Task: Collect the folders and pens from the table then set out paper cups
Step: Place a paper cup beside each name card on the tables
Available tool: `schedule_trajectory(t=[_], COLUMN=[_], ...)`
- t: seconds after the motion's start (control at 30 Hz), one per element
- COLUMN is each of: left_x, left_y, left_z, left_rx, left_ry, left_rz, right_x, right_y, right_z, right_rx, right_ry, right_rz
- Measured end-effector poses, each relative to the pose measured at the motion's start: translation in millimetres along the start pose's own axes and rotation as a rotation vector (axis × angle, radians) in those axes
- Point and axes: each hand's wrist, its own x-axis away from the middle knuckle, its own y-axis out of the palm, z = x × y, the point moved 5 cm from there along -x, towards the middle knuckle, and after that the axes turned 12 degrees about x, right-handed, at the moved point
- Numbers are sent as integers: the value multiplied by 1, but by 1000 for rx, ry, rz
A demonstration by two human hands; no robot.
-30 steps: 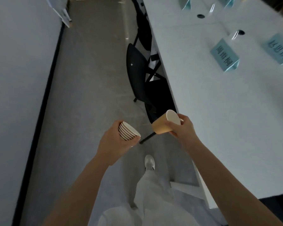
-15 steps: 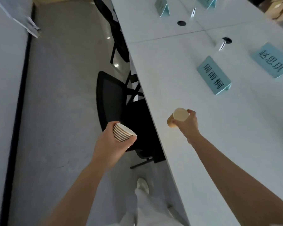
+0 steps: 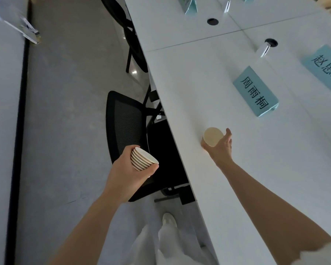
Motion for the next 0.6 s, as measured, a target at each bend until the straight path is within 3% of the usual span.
schedule_trajectory(t=[0.17, 0.3, 0.47, 0.6], left_x=[-6, -12, -25, -42], left_y=[-9, -25, -57, -98], left_z=[-5, -10, -26, -41], left_rx=[-3, 19, 19, -44], left_ry=[-9, -10, 1, -7], left_rz=[10, 43, 59, 41], right_x=[27, 59, 97, 137], right_y=[15, 43, 76, 90], right_z=[20, 9, -68, -163], right_rx=[-34, -12, -213, -223], right_ry=[212, 247, 135, -170], right_rz=[-100, -257, -461, -530])
